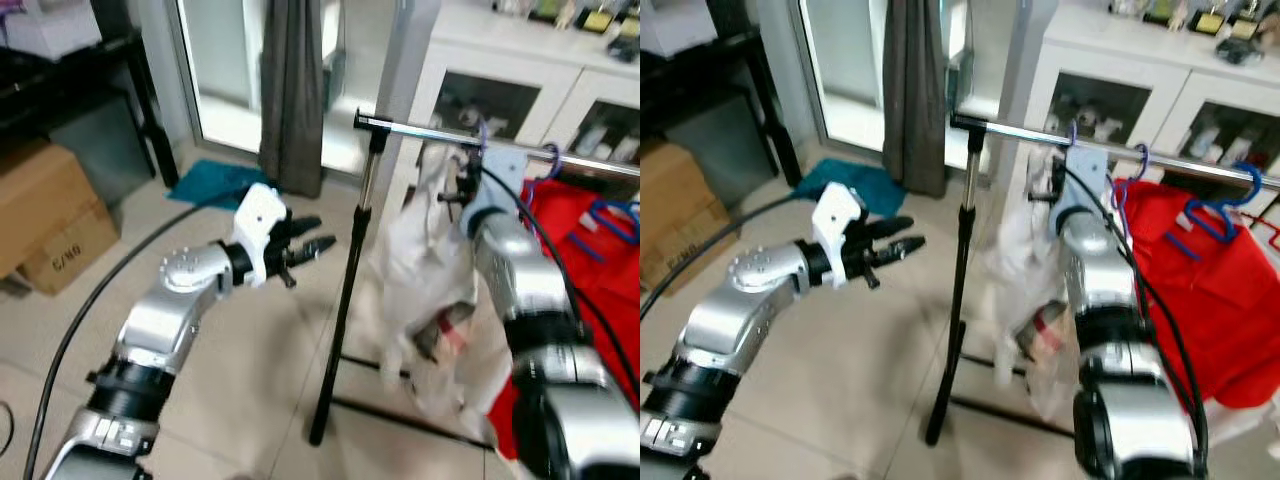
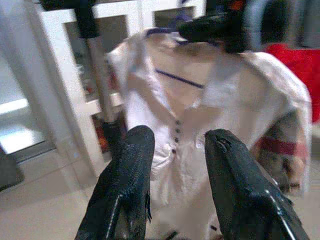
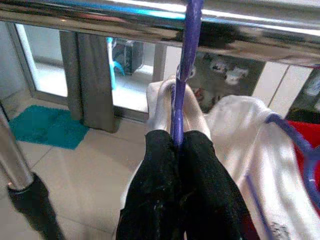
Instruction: Hang hanger
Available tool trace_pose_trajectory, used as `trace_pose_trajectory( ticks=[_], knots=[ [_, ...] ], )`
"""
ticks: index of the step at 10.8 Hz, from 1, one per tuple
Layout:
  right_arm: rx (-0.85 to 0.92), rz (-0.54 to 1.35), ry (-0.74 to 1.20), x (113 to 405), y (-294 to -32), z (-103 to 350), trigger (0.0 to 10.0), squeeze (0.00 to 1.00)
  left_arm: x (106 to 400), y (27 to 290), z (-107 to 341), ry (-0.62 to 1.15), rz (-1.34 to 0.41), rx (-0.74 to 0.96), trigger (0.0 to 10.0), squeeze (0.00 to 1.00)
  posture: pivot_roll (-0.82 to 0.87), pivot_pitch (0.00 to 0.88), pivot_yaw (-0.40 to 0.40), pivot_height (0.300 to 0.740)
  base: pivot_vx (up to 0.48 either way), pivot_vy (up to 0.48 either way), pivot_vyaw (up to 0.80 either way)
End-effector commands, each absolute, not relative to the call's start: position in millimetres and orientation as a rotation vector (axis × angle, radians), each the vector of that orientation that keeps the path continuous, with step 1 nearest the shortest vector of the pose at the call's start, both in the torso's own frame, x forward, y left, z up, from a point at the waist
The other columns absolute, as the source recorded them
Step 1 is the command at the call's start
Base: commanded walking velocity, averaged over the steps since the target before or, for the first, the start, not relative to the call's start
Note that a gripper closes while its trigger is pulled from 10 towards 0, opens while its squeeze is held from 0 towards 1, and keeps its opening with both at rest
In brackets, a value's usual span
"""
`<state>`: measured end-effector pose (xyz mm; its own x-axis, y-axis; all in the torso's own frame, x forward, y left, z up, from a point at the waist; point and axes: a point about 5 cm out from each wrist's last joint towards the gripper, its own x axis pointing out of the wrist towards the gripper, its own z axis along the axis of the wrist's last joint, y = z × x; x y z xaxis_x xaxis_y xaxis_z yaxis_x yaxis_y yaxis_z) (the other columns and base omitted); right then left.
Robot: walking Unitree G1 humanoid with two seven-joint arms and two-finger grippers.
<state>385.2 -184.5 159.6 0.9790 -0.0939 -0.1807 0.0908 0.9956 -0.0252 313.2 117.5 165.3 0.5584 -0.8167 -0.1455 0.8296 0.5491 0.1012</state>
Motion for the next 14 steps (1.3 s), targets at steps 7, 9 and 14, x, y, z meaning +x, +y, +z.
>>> trace_pose_trajectory(
  ticks=[7, 9, 14],
  knots=[
    [-0.006, -0.076, 0.309, 407, -182, 165, 10.0, 0.00, 312, 125, 170, 0.156, -1.050, 0.205, 10.0, 0.00, -0.05, 0.000, -0.020, 0.740, 0.000, 0.000, 0.00],
    [-0.032, -0.028, 0.381, 402, -174, 147, 10.0, 0.00, 310, 127, 170, 0.171, -1.061, 0.215, 10.0, 0.00, -0.05, 0.000, -0.016, 0.740, 0.000, 0.000, 0.00],
    [0.089, 0.104, -0.114, 388, -183, 185, 10.0, 1.00, 316, 150, 150, 0.026, -0.602, 0.067, 10.0, 0.00, -0.10, 0.000, 0.030, 0.740, 0.000, 0.000, 0.00]
  ],
)
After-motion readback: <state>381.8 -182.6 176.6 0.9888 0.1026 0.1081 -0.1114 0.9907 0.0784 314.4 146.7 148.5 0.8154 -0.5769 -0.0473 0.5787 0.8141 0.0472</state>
